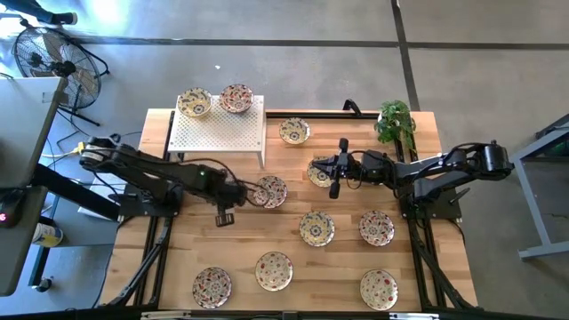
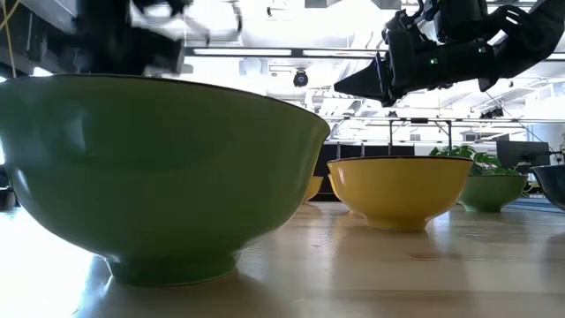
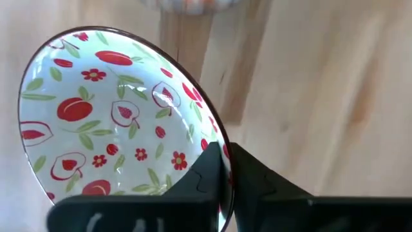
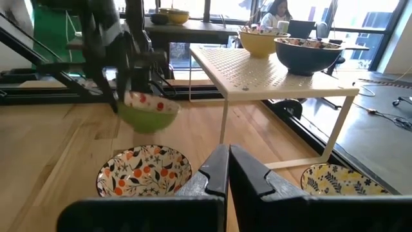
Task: Pick & Place Mini bowls
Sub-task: Put the green patterned bowl on the shelf
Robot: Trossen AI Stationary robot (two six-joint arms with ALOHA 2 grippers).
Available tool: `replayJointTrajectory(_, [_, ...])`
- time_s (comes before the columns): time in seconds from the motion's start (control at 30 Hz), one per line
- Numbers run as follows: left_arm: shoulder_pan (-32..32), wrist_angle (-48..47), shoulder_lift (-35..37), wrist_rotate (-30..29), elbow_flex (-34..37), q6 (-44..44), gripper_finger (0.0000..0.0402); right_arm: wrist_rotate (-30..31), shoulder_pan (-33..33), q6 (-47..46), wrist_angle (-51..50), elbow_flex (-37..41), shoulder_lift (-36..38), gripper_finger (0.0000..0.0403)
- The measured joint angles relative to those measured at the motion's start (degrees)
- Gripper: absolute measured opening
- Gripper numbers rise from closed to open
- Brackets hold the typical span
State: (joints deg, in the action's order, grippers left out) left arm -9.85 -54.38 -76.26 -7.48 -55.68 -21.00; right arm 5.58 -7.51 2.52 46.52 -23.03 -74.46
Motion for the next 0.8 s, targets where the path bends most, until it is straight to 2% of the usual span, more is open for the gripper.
replayJointTrajectory(0.23, [0.10,-4.68,6.29,-0.92,-13.74,6.19,0.0010,0.00,0.00,-0.02,-0.42,0.00,0.00,0.0001])
replayJointTrajectory(0.3, [0.67,-8.08,7.06,-4.40,-17.67,7.43,0.0007,-0.01,-0.01,0.02,-0.42,0.00,0.00,0.0002])
replayJointTrajectory(0.4, [3.10,-17.94,6.97,-10.55,-22.24,7.82,0.0005,-0.02,0.00,-0.02,-0.39,0.00,0.00,0.0001])
replayJointTrajectory(0.5, [6.84,-22.47,6.72,-15.22,-23.69,10.25,0.0005,-0.02,0.00,0.01,-0.30,0.00,0.00,0.0001])
replayJointTrajectory(0.8, [21.76,-23.36,4.36,-15.50,-22.84,23.64,0.0004,-0.02,-0.01,0.00,0.03,0.00,0.00,0.0002])
